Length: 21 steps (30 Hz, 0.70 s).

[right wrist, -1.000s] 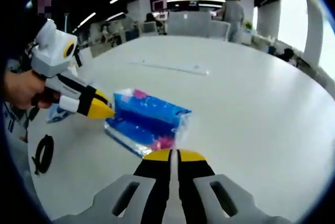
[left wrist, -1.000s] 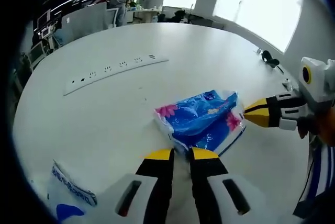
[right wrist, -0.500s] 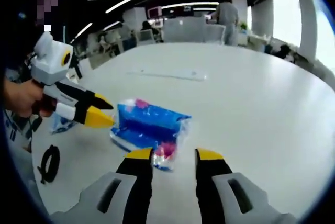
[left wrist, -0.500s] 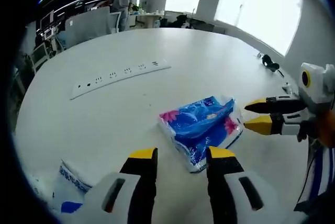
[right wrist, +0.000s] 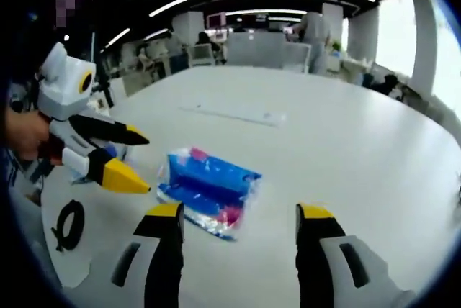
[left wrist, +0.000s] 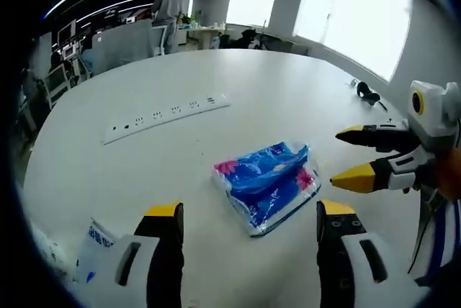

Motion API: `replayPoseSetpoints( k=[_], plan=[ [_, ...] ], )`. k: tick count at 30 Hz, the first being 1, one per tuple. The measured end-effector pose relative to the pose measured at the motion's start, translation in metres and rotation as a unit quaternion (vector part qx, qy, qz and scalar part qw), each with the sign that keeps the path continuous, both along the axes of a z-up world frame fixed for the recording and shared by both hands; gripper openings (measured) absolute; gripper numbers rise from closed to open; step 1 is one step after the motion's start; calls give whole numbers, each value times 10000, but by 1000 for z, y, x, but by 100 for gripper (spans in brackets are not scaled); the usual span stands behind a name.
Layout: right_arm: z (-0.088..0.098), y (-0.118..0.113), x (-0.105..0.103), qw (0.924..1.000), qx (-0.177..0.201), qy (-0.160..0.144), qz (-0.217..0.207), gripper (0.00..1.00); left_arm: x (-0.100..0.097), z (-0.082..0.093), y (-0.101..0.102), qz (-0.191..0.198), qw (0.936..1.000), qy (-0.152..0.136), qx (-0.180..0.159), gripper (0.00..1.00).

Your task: Arrange the tabletop items into an orderly group along one side of the table until the central work area is clear of visible clutter.

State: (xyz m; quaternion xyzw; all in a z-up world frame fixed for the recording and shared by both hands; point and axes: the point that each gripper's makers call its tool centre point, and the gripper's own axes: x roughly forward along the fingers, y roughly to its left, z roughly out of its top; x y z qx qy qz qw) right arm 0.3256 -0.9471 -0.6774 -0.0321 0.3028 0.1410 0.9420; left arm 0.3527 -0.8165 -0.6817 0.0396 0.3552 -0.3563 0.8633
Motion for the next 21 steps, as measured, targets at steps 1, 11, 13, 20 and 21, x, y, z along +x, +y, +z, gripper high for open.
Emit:
replayPoseSetpoints(
  k=[1, 11, 13, 20, 21],
  plan=[
    [2, -1, 0, 10000, -34, -13, -5, 68, 0, 2, -1, 5, 10000, 12, -38, 80],
    [21, 2, 2, 9992, -202, -317, 100, 84, -1, 30, 6, 307, 9984, -116, -461, 99],
    [24, 4, 2, 9991, -209, -347, 147, 86, -3, 35, 8, 311, 9983, -160, -476, 99],
    [38, 14, 2, 9980, -278, -494, 296, 93, -12, 57, 15, 417, 9967, -291, -626, 99],
    [40, 15, 3, 9978, -291, -515, 311, 94, -12, 59, 16, 423, 9967, -302, -618, 99]
  ],
)
